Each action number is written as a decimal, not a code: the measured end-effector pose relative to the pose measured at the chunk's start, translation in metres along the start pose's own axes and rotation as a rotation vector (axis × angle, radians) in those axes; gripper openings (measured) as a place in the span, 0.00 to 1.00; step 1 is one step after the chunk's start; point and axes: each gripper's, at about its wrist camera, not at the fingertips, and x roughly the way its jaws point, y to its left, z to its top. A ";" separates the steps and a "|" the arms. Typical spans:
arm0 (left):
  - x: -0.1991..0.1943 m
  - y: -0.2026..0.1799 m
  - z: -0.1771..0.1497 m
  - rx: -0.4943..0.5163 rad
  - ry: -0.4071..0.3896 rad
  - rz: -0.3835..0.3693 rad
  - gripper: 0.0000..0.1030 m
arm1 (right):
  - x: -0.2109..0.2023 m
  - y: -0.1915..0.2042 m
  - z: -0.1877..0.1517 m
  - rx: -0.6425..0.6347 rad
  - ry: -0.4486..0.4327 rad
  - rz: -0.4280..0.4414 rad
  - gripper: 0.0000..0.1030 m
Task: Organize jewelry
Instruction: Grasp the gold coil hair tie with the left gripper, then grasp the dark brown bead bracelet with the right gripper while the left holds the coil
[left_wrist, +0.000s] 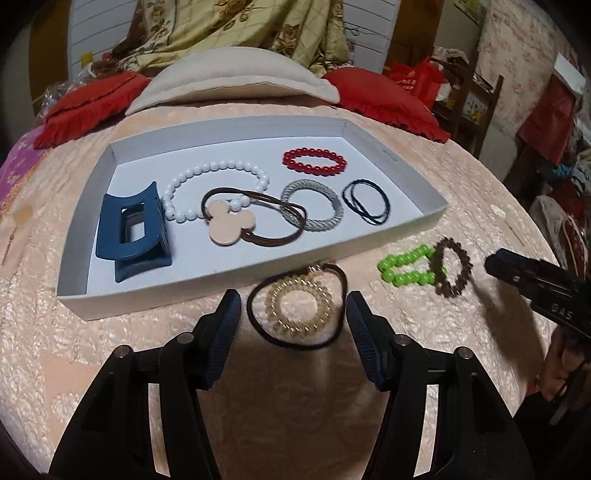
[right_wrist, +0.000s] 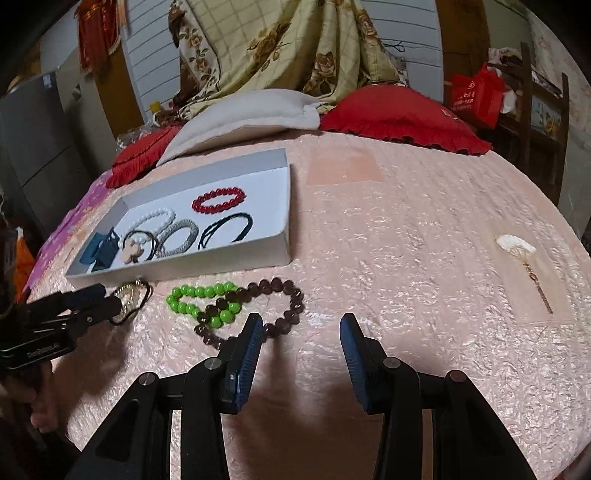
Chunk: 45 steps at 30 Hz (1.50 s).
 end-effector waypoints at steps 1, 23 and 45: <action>0.002 0.001 0.002 -0.007 0.003 -0.011 0.50 | -0.002 -0.001 0.000 0.008 -0.004 0.005 0.40; 0.012 -0.017 -0.003 0.100 0.036 0.023 0.38 | 0.015 0.011 -0.003 -0.038 0.085 0.034 0.40; -0.007 0.002 0.006 -0.027 -0.027 -0.013 0.23 | 0.036 0.024 0.004 -0.139 0.072 0.025 0.08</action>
